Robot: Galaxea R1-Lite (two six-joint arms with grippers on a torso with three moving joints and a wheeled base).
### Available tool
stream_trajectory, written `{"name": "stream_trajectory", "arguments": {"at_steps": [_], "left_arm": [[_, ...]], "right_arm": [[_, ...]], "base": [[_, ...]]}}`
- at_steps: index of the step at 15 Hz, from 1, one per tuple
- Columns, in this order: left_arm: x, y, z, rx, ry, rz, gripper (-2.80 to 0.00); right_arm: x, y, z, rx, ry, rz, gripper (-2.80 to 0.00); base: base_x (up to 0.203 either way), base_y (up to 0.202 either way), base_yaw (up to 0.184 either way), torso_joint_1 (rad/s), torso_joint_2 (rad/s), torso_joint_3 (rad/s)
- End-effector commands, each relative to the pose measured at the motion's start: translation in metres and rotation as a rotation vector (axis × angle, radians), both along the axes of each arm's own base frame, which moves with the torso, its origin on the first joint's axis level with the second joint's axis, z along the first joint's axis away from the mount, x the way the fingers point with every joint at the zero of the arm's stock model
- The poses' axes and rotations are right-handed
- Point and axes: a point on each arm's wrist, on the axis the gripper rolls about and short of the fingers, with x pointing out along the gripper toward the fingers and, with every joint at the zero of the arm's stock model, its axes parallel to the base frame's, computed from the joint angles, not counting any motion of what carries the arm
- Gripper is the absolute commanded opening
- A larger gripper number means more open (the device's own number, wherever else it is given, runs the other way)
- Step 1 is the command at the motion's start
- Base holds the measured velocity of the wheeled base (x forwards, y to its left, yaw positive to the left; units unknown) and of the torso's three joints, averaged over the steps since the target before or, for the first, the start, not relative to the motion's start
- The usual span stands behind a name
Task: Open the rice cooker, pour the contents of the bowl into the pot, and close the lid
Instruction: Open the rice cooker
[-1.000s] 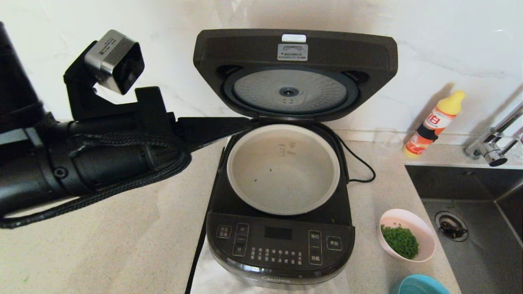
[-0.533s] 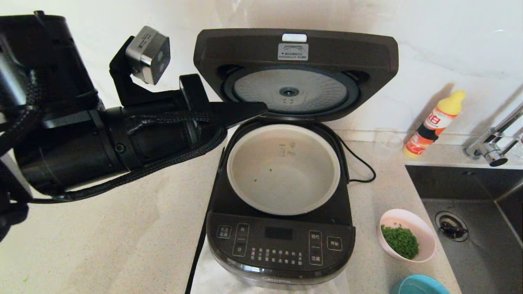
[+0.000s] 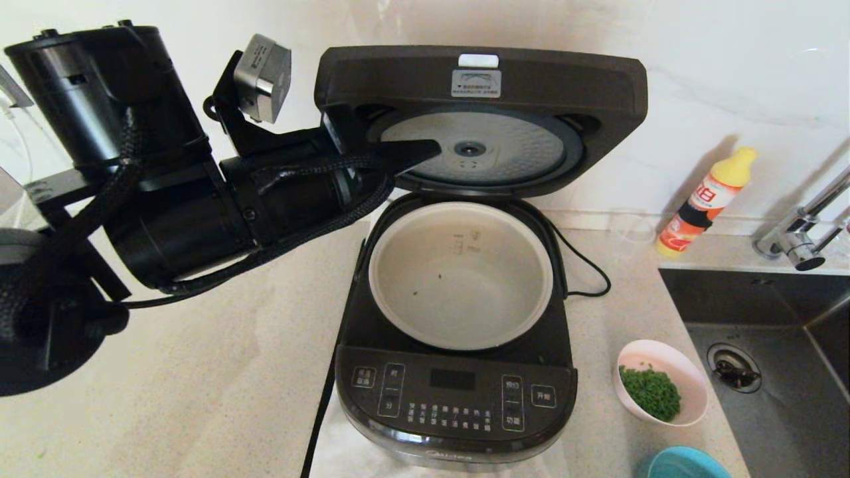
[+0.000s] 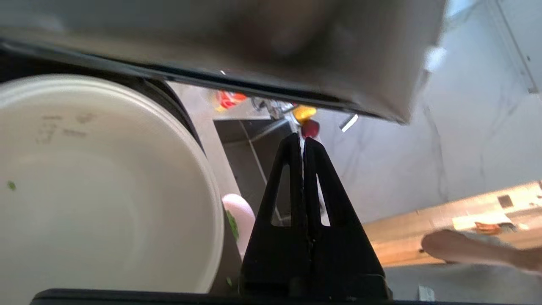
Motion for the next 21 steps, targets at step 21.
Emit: {"name": "stream_trajectory", "arguments": {"at_steps": [21], "left_arm": [[0.038,-0.018,0.02,-0.04,-0.071,0.023,-2.8]], "right_arm": [[0.0,0.0,0.0,0.0,0.0,0.0,-2.8]], "base": [[0.0,0.0,0.0,0.0,0.0,0.0]]}}
